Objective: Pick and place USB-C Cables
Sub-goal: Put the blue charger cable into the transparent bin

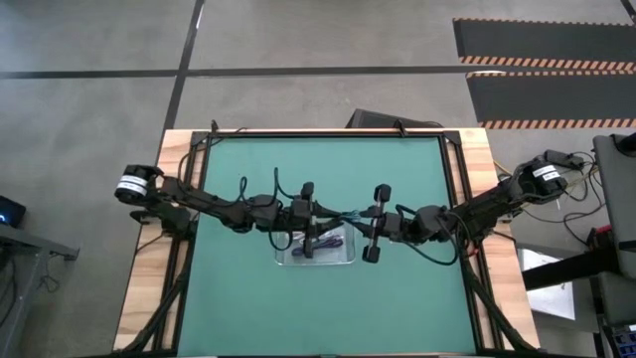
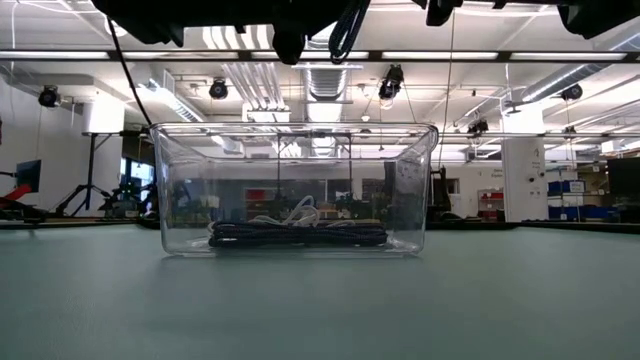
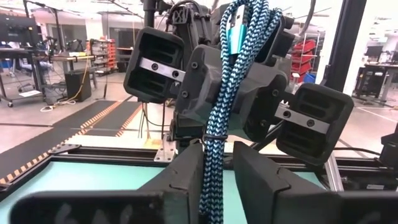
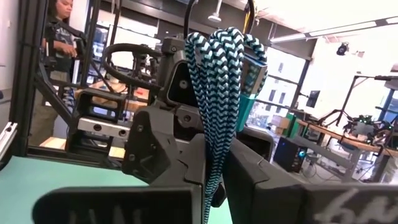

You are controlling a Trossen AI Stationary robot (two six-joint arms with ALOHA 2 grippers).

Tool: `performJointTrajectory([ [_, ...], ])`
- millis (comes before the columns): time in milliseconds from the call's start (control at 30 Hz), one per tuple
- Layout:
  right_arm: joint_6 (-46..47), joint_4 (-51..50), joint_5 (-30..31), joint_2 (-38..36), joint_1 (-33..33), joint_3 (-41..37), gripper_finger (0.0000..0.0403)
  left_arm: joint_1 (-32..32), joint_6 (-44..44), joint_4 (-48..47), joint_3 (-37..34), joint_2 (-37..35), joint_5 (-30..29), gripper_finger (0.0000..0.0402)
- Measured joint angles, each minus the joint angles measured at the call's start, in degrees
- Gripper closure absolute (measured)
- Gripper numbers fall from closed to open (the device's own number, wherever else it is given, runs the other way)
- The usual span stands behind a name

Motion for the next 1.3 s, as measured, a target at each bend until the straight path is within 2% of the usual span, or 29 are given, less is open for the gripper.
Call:
performJointTrajectory([
  [300,0.0,-0.45,0.86,0.0,-0.02,0.0,0.038,-0.02,0.07,-4.78,0.02,-2.05,0.27,0.0261],
  [467,0.29,-1.41,1.26,-0.21,-0.04,0.04,0.038,-0.09,2.65,-15.89,-0.12,-8.24,0.51,0.0232],
  [533,0.93,-4.93,1.26,-0.51,-0.04,1.18,0.038,-0.09,3.2,-20.3,-0.15,-10.83,0.49,0.0229],
  [700,3.26,-21.01,1.13,-0.7,-0.04,8.54,0.038,-0.09,3.18,-26.93,-1.01,-17.7,-0.6,0.0228],
  [833,6.74,-36.97,1.01,-0.7,-0.04,15.8,0.038,-0.09,3.19,-26.77,-4.12,-23.59,-4.16,0.0228],
  [1033,10.53,-56.34,0.84,-0.61,-0.4,26.35,0.038,0.17,3.59,-25.15,-10.08,-31.53,-7.36,0.0228],
  [1300,14.11,-74.67,0.27,4.39,-2.9,39.15,0.038,0.2,3.67,-16.94,-16.48,-35.36,-7.43,0.0228],
])
